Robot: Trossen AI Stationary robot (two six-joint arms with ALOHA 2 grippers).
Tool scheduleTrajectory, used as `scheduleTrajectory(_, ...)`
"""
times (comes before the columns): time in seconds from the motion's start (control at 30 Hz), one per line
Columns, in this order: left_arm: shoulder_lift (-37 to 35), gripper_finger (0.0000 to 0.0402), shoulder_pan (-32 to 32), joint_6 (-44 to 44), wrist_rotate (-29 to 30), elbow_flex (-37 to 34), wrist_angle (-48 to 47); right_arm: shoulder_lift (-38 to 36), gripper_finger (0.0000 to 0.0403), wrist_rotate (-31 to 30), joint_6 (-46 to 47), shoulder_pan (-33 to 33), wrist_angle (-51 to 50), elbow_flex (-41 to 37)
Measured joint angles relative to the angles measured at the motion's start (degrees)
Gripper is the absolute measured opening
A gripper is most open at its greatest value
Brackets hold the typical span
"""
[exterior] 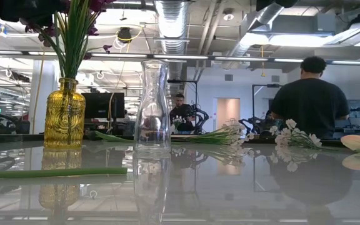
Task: Sort flowers into vase by color
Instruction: Put the bottom black tulip into the yellow base
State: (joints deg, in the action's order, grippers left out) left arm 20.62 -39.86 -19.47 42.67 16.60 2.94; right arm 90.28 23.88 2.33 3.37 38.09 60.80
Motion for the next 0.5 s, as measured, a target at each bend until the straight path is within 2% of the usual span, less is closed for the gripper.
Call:
scheduleTrajectory(0.23,-0.02,0.0000,0.00,-0.52,0.96,-0.80,1.55,0.00,0.0225,0.00,-0.72,0.82,0.09,0.00)
scheduleTrajectory(0.43,-0.04,0.0000,0.00,-6.99,2.79,-9.62,19.12,0.00,0.0225,0.00,-0.85,1.39,0.02,0.00)
scheduleTrajectory(0.5,-0.10,0.0000,-0.02,-7.68,3.67,-10.36,21.45,0.00,0.0225,0.01,-0.85,1.55,-0.03,0.00)
